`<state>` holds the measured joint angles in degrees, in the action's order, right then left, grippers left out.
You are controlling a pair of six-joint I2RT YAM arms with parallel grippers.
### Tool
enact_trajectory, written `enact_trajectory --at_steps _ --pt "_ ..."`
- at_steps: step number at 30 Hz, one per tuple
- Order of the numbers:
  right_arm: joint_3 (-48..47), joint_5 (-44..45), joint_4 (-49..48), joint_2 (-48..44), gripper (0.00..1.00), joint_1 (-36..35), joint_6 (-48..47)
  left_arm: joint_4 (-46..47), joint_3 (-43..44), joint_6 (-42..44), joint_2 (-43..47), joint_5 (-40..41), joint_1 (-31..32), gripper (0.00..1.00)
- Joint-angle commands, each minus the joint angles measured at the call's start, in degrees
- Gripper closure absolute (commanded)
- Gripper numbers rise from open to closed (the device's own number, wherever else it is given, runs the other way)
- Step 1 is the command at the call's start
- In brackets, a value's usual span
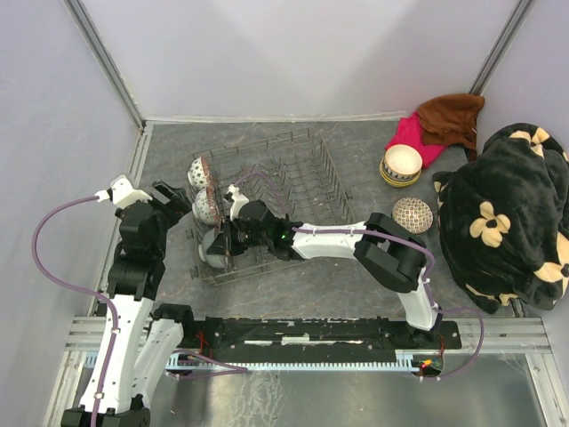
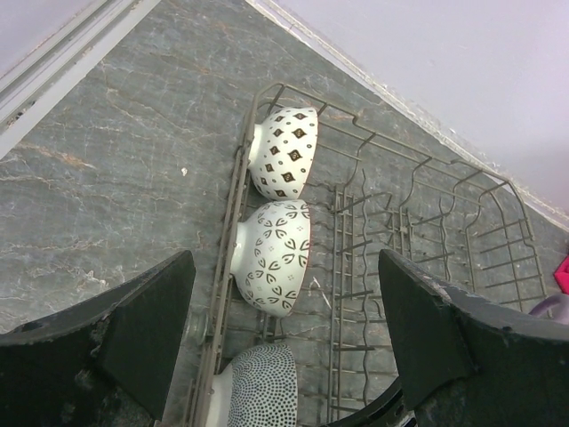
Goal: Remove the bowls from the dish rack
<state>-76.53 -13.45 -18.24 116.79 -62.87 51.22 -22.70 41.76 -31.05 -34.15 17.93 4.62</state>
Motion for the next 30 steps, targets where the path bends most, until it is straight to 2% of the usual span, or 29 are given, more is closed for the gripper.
enact_trajectory --at_steps 1,12,23,30 --pt "0.3 0.8 -3.5 -4.5 0.99 -0.2 -1.2 0.8 1.3 0.4 0.6 0.8 0.0 0.1" --pt "-1.2 1.1 -2.5 -12.1 0.99 0.4 -4.9 0.4 2.0 0.4 0.3 1.4 0.0 0.1" --pt "-4.0 1.0 -3.0 -13.5 0.99 1.0 -5.7 -0.2 2.4 0.8 0.3 2.2 0.0 0.1" --pt "-4.9 5.8 3.2 -20.4 0.99 1.9 -11.9 -0.3 2.6 0.6 0.2 2.1 0.0 0.1"
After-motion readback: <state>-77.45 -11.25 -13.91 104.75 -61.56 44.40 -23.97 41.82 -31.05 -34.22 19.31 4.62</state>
